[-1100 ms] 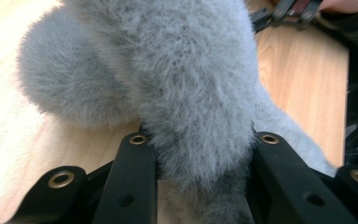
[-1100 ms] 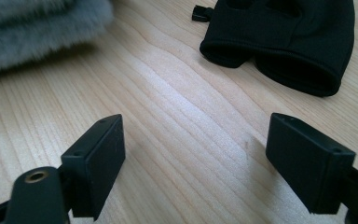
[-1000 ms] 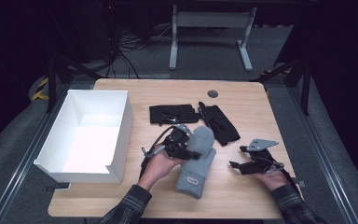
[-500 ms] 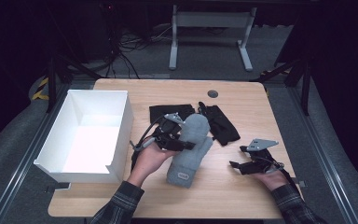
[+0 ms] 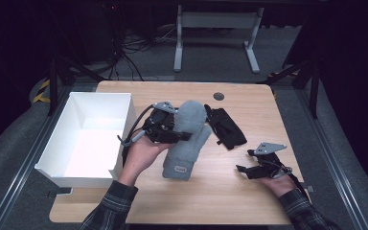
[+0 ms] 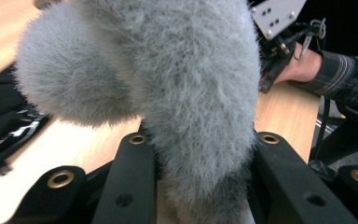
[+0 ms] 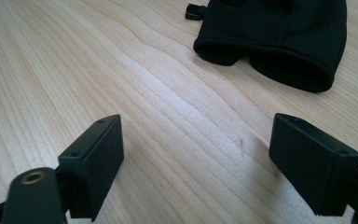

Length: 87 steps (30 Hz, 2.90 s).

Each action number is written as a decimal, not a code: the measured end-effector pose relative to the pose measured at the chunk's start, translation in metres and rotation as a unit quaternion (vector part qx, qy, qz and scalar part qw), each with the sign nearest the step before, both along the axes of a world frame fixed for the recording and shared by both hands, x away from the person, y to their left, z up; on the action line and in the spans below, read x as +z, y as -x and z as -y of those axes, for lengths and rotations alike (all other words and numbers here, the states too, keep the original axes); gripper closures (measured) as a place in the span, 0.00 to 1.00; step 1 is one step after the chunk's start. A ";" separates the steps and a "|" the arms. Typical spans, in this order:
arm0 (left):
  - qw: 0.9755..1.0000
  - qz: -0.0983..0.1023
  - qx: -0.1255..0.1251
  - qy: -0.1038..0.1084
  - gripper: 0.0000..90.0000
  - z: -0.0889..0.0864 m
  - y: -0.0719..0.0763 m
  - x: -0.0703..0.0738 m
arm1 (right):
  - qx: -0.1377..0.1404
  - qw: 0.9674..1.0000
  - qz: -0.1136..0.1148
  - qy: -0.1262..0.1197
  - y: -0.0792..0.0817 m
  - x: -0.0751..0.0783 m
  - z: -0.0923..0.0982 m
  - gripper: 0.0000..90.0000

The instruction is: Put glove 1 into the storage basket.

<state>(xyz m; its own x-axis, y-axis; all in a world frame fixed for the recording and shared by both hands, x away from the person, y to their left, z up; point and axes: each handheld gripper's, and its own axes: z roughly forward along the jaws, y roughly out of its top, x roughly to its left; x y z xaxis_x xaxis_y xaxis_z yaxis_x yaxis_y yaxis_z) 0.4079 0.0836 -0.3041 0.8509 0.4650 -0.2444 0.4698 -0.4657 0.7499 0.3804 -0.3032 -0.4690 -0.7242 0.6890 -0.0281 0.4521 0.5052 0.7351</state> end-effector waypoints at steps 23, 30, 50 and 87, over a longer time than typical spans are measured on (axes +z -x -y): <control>0.998 0.018 0.067 0.006 0.80 -0.081 -0.005 0.040 | 0.008 1.000 -0.002 0.002 -0.001 0.000 0.001 0.18; 0.995 0.025 0.100 0.003 0.80 -0.114 -0.002 0.050 | 0.008 1.000 -0.002 0.003 -0.002 0.000 0.001 0.17; 0.984 0.046 0.170 0.022 0.80 -0.199 0.015 0.077 | 0.007 1.000 -0.002 0.003 -0.002 0.000 0.000 0.17; 0.971 -0.113 0.207 -0.045 0.78 -0.227 -0.039 -0.081 | 0.004 1.000 -0.001 0.003 -0.003 0.000 0.000 0.17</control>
<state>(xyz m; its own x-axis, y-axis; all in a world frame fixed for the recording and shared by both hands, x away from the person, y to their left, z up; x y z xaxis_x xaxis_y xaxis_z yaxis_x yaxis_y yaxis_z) 0.4473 0.3106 -0.3853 0.5157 0.7840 -0.3455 0.7784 -0.2601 0.5714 0.3830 -0.3033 -0.4691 -0.7298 0.6830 -0.0302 0.4502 0.5133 0.7306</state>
